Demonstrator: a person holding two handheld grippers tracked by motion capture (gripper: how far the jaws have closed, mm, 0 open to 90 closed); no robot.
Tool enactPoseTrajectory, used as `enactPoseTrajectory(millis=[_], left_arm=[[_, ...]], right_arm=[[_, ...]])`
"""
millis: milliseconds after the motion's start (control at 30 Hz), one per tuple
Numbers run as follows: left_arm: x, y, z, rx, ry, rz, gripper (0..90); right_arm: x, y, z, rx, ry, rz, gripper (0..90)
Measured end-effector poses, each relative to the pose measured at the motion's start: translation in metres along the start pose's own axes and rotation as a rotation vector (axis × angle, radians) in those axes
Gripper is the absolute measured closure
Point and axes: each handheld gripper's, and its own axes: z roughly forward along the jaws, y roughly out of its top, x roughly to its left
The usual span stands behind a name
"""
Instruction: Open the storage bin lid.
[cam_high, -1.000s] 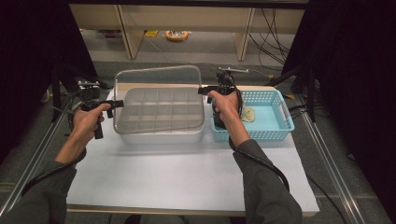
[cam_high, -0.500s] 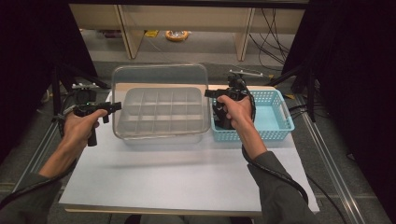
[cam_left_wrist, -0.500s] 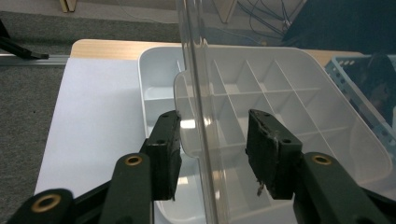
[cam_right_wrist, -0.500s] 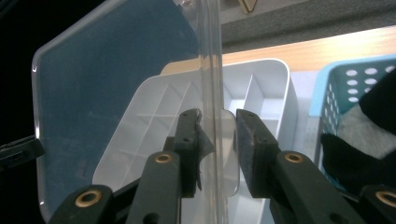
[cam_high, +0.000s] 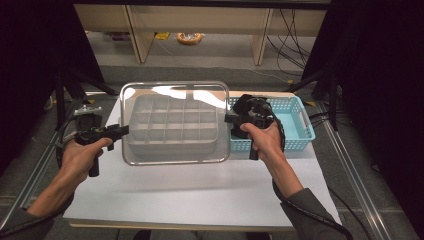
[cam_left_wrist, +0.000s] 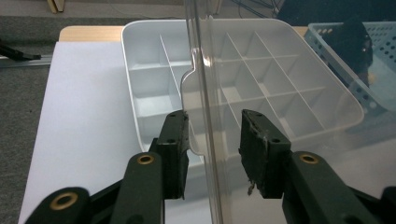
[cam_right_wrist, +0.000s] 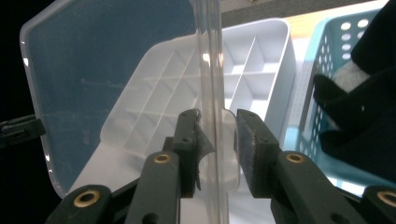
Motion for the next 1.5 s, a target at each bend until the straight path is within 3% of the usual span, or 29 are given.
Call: enactPoseTrajectory(millis=[67,100,133,167,300,333,400,433,467,500,533,733,800,900,1133,1500], left_arm=[[0.000,-0.005,-0.004,0.010,-0.002,0.008,61.7],[0.000,-0.008,-0.006,0.007,-0.009,0.005,61.7],[0.000,-0.011,-0.008,0.012,-0.007,0.016,61.8],[0.000,-0.014,-0.010,0.020,-0.007,0.018,62.0],[0.002,-0.031,-0.016,0.023,-0.021,0.007,63.9],[0.004,-0.035,-0.018,0.044,-0.023,0.021,64.7],[0.004,-0.044,-0.019,0.052,-0.026,0.011,64.9],[0.006,-0.049,-0.020,0.065,-0.029,0.017,64.9],[0.005,-0.054,-0.019,0.040,-0.033,0.002,65.2],[0.007,-0.057,-0.021,0.071,-0.036,0.012,65.2],[0.007,-0.061,-0.021,0.057,-0.041,0.006,65.3],[0.005,-0.081,-0.030,0.083,-0.052,0.019,65.9],[0.006,-0.087,-0.037,0.121,-0.068,0.021,65.9],[0.007,-0.092,-0.040,0.131,-0.071,0.026,66.1],[0.014,-0.111,-0.037,0.197,-0.080,0.014,65.9],[0.023,-0.130,-0.027,0.258,-0.085,-0.003,65.4]], right_arm=[[0.002,-0.003,-0.001,0.012,0.006,0.023,71.0],[-0.001,-0.005,-0.002,0.002,0.005,-0.025,71.0],[0.001,-0.008,-0.002,0.008,-0.002,-0.012,71.0],[-0.001,-0.011,-0.002,0.008,0.005,-0.048,71.0],[0.004,-0.026,-0.008,0.035,0.017,-0.052,71.2],[0.003,-0.030,-0.008,0.038,0.007,-0.070,71.2],[0.004,-0.043,-0.009,0.056,0.017,-0.080,71.6],[0.004,-0.043,-0.009,0.056,0.017,-0.080,71.6],[0.004,-0.050,-0.010,0.067,0.023,-0.073,72.0],[0.004,-0.050,-0.010,0.067,0.023,-0.073,72.0],[0.004,-0.054,-0.010,0.076,0.021,-0.070,72.0],[0.004,-0.073,-0.015,0.108,0.033,-0.075,72.3],[0.002,-0.082,-0.017,0.121,0.039,-0.077,72.6],[0.002,-0.090,-0.018,0.137,0.052,-0.065,72.7],[-0.002,-0.112,-0.012,0.176,0.059,-0.052,73.4],[-0.005,-0.132,-0.006,0.228,0.075,-0.047,74.3]])
